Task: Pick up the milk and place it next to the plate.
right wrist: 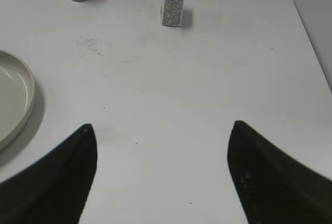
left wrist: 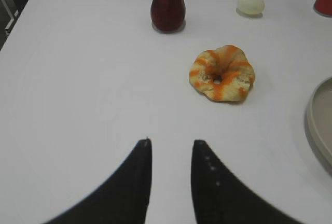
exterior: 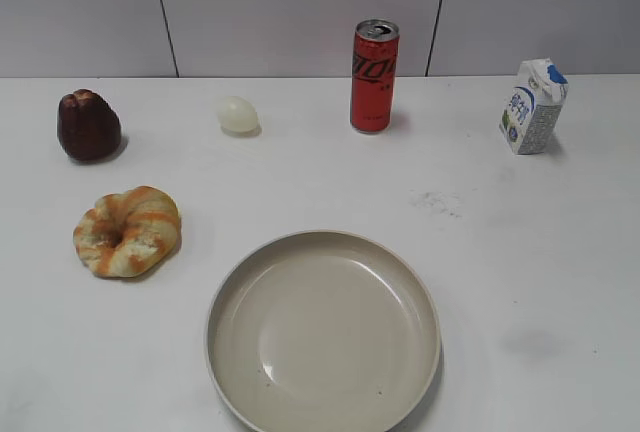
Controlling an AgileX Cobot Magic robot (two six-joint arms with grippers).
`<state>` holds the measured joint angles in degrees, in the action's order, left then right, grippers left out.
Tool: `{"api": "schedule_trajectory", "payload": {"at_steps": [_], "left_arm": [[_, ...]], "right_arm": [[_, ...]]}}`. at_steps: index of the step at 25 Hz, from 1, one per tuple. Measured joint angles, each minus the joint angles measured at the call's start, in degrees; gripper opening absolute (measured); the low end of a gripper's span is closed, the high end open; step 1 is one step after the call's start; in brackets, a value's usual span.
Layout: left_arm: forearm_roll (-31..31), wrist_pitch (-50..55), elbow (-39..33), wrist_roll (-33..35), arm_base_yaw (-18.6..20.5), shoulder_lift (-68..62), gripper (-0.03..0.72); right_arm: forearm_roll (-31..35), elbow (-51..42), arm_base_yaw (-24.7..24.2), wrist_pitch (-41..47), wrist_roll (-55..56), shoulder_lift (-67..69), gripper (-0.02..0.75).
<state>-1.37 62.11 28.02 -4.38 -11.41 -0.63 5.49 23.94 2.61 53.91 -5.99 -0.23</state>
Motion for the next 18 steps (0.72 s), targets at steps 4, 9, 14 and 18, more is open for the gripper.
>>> {"api": "schedule_trajectory", "payload": {"at_steps": [4, 9, 14, 18], "left_arm": [[0.00, 0.00, 0.00, 0.00, 0.00, 0.00, 0.209], [0.00, 0.00, 0.00, 0.00, 0.00, 0.00, 0.209], [0.00, 0.00, 0.00, 0.00, 0.00, 0.00, 0.209], [0.00, 0.00, 0.00, 0.00, 0.00, 0.00, 0.209]], "right_arm": [[0.00, 0.00, 0.00, 0.00, 0.00, 0.00, 0.592], [0.05, 0.00, 0.00, 0.01, 0.00, 0.00, 0.592], [0.05, 0.00, 0.00, -0.05, 0.27, -0.02, 0.592], [0.10, 1.26, 0.00, -3.23, 0.62, 3.22, 0.592]]}}
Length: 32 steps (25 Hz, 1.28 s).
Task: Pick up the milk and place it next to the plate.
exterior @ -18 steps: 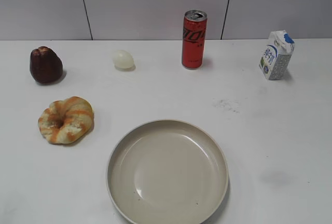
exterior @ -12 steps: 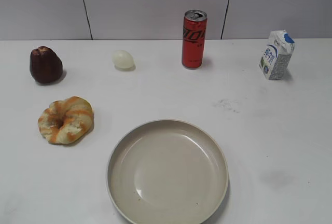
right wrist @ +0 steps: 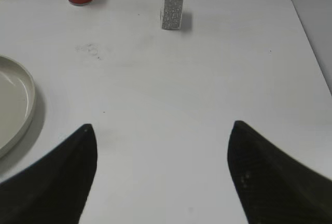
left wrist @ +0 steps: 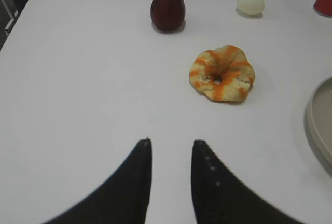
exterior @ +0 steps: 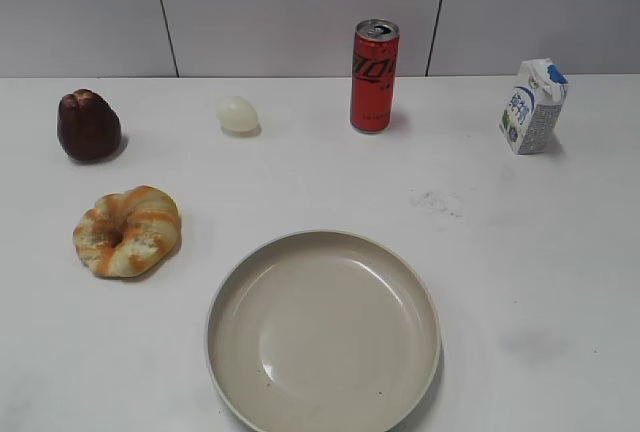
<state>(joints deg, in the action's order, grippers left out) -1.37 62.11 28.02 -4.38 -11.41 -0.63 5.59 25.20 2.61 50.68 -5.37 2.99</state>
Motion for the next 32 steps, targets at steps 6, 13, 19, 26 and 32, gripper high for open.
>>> {"api": "schedule_trajectory", "payload": {"at_steps": [6, 13, 19, 26, 32], "left_arm": [[0.00, 0.00, 0.00, 0.00, 0.00, 0.00, 0.209], [0.00, 0.00, 0.00, 0.00, 0.00, 0.00, 0.209], [0.00, 0.00, 0.00, 0.00, 0.00, 0.00, 0.209], [0.00, 0.00, 0.00, 0.00, 0.00, 0.00, 0.209], [0.00, 0.00, 0.00, 0.00, 0.00, 0.00, 0.209]], "right_arm": [[-0.04, 2.77, 0.00, -11.40, 0.06, 10.97, 0.592], [-0.04, 9.76, 0.00, -21.41, 0.20, 31.96, 0.592], [-0.04, 23.05, 0.00, -19.54, 0.20, 56.69, 0.592], [-0.06, 47.53, 0.00, -8.34, 0.20, 85.15, 0.592], [-0.11, 67.90, 0.00, -2.16, 0.20, 103.89, 0.592]]}}
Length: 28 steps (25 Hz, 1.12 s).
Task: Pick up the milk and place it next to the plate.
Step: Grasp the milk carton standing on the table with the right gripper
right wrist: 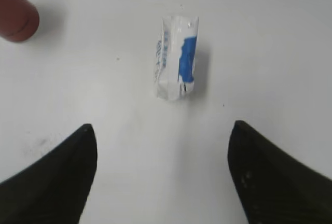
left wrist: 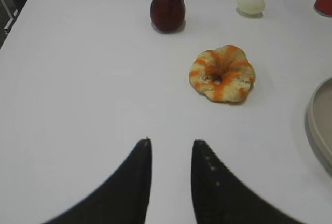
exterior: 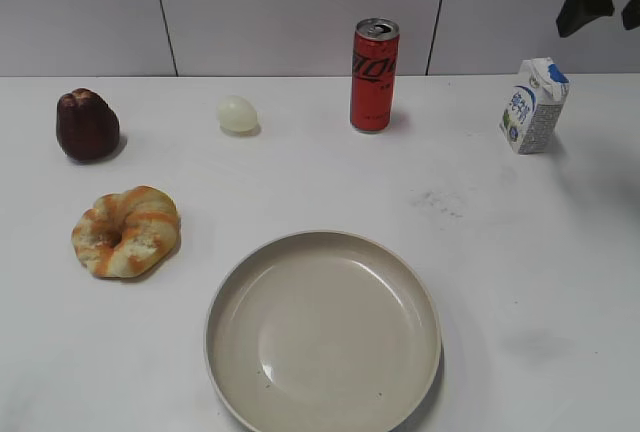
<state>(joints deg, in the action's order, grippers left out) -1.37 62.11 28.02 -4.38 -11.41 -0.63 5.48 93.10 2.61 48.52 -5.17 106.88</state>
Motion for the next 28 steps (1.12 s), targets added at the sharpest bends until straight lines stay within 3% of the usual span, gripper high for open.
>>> {"api": "schedule_trajectory", "payload": {"at_steps": [7, 20, 28], "left_arm": [[0.00, 0.00, 0.00, 0.00, 0.00, 0.00, 0.209], [0.00, 0.00, 0.00, 0.00, 0.00, 0.00, 0.209], [0.00, 0.00, 0.00, 0.00, 0.00, 0.00, 0.209]], "right_arm": [[-1.98, 13.36, 0.00, 1.96, 0.00, 14.30, 0.592], [-5.01, 14.39, 0.00, -1.82, 0.00, 25.41, 0.585], [-4.95, 14.45, 0.00, -2.02, 0.00, 26.50, 0.392]]}}
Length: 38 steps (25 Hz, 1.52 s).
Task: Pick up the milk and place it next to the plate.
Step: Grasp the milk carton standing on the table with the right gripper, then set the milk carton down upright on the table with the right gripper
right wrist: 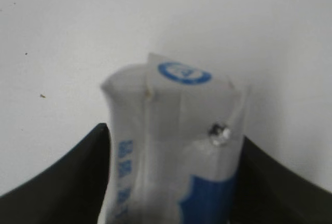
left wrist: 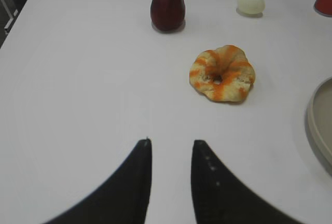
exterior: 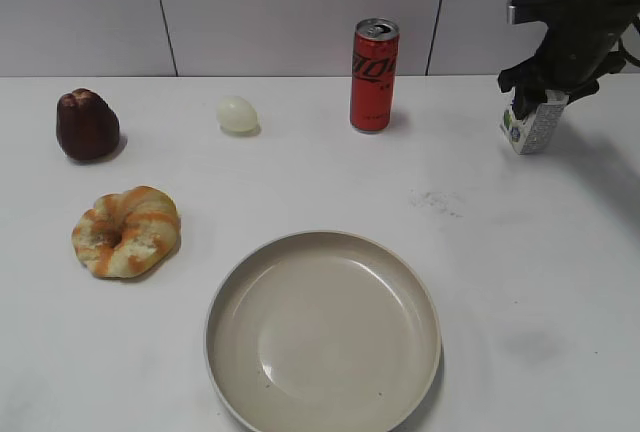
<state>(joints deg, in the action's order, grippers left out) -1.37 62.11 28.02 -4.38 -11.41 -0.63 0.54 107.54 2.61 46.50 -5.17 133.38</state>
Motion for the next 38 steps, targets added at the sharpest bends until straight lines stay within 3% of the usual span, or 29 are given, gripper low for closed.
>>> {"api": "schedule_trajectory", "payload": {"at_steps": [4, 10, 18, 24, 28, 32, 38], "left_arm": [[0.00, 0.00, 0.00, 0.00, 0.00, 0.00, 0.209], [0.00, 0.00, 0.00, 0.00, 0.00, 0.00, 0.209], [0.00, 0.00, 0.00, 0.00, 0.00, 0.00, 0.209], [0.00, 0.00, 0.00, 0.00, 0.00, 0.00, 0.209], [0.00, 0.00, 0.00, 0.00, 0.00, 0.00, 0.209], [0.00, 0.00, 0.00, 0.00, 0.00, 0.00, 0.209], [0.00, 0.00, 0.00, 0.00, 0.00, 0.00, 0.209]], "right_arm": [[0.00, 1.08, 0.00, 2.82, 0.00, 0.00, 0.300], [-0.10, 1.93, 0.00, 6.45, -0.91, -3.00, 0.299], [5.61, 0.01, 2.23, 8.90, -5.33, -20.49, 0.299], [2.47, -15.46, 10.89, 8.83, 0.86, -32.18, 0.298], [-4.36, -32.15, 18.04, 0.94, 12.95, -39.87, 0.298], [-6.10, -47.14, 23.50, -6.91, 23.80, -45.69, 0.298], [-6.67, -57.92, 25.77, -10.09, 32.65, -46.16, 0.298]]}}
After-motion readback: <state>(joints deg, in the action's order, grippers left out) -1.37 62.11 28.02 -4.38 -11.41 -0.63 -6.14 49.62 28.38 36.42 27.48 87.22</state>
